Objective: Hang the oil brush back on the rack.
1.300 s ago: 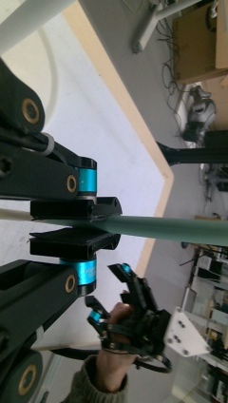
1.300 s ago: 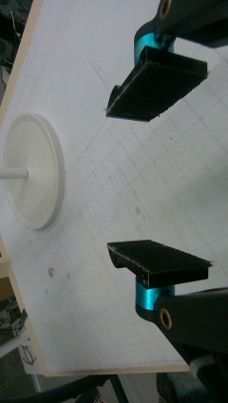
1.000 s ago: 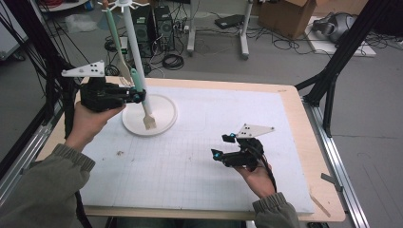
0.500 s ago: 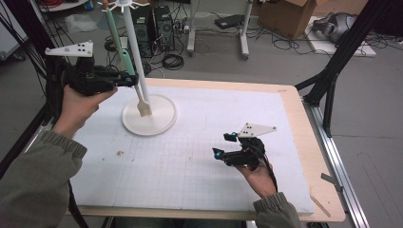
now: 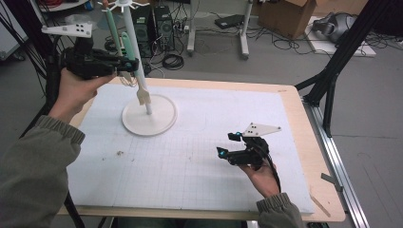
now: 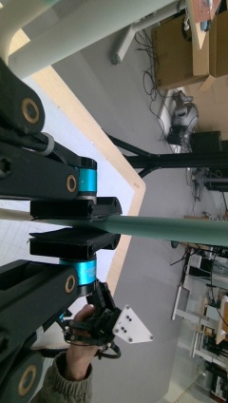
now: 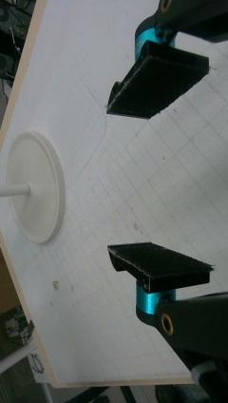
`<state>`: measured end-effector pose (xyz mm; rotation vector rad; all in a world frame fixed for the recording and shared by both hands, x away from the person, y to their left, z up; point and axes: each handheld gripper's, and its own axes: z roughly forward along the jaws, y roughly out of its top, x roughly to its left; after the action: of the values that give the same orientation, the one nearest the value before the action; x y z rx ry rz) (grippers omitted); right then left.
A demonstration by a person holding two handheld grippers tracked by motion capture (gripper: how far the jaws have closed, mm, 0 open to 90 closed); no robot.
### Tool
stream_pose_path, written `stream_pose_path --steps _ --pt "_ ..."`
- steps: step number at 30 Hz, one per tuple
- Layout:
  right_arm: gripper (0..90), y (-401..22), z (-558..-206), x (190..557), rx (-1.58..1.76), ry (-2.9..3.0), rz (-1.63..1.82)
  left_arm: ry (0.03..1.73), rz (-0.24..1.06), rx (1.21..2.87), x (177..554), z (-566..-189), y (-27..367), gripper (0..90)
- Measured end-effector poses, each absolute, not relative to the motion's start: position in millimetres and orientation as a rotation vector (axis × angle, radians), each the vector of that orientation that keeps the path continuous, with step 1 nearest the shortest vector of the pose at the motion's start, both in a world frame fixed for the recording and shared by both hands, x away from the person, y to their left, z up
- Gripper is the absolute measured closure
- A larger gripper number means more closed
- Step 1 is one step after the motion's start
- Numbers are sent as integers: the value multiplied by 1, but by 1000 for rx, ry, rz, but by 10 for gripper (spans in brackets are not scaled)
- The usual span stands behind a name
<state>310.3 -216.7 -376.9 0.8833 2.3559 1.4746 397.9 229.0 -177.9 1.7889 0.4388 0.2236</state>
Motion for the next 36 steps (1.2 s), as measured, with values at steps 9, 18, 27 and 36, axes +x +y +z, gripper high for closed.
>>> stream_pose_path --steps 9,18,27,36 --pt "269 -216 -378 312 885 2361 1465 447 224 1767 409 -160 239 834" --pt "269 -216 -378 312 874 2355 1472 483 210 1761 423 -152 242 834" --pt "269 -217 -377 311 873 2354 1482 515 190 1763 437 -155 237 833" --pt "269 -219 -375 310 873 2349 1485 535 174 1744 445 -159 238 833"
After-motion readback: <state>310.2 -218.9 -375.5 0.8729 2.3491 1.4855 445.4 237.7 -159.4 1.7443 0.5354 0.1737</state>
